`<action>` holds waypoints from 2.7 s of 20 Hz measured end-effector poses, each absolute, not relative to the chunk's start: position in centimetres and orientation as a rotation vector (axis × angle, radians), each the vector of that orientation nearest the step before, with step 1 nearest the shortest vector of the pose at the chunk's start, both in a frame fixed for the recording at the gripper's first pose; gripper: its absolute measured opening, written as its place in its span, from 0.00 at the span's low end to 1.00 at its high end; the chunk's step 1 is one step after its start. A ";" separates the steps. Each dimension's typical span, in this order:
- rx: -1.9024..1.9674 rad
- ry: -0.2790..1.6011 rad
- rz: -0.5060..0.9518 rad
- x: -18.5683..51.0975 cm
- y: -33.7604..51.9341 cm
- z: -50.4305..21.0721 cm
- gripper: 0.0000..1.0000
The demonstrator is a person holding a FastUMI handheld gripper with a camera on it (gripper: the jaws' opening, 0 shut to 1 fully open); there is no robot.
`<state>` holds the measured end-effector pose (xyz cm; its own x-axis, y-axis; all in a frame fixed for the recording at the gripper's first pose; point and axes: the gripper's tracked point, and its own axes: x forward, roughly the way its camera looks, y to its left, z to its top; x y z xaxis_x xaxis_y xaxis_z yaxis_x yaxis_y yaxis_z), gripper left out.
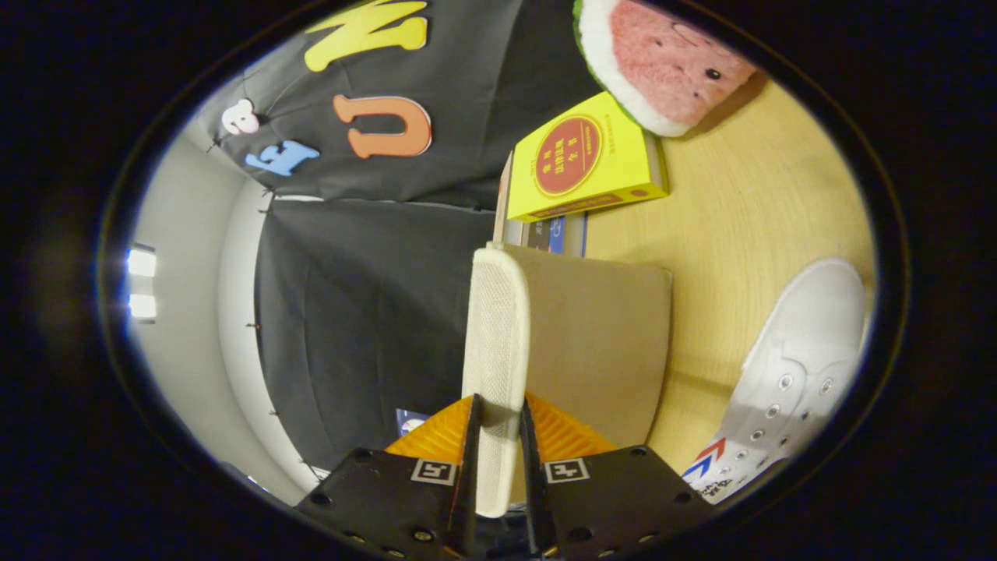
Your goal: Open the storage box then place both shoes into the box .Put the left shoe in first, then the right shoe, with the right side of both shoes facing outward in a uniform manner.
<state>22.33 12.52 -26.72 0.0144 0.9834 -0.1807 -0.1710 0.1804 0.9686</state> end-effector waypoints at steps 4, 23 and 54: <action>0.878 1.152 1.106 22.3 12.3 -25.4 0.05; 0.780 0.965 0.991 16.8 20.5 -10.2 0.00; 0.608 1.022 0.797 16.4 27.5 -10.9 0.94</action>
<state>16.36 27.46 -10.89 0.2943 0.8123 -0.5036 -0.2903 0.5780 0.7626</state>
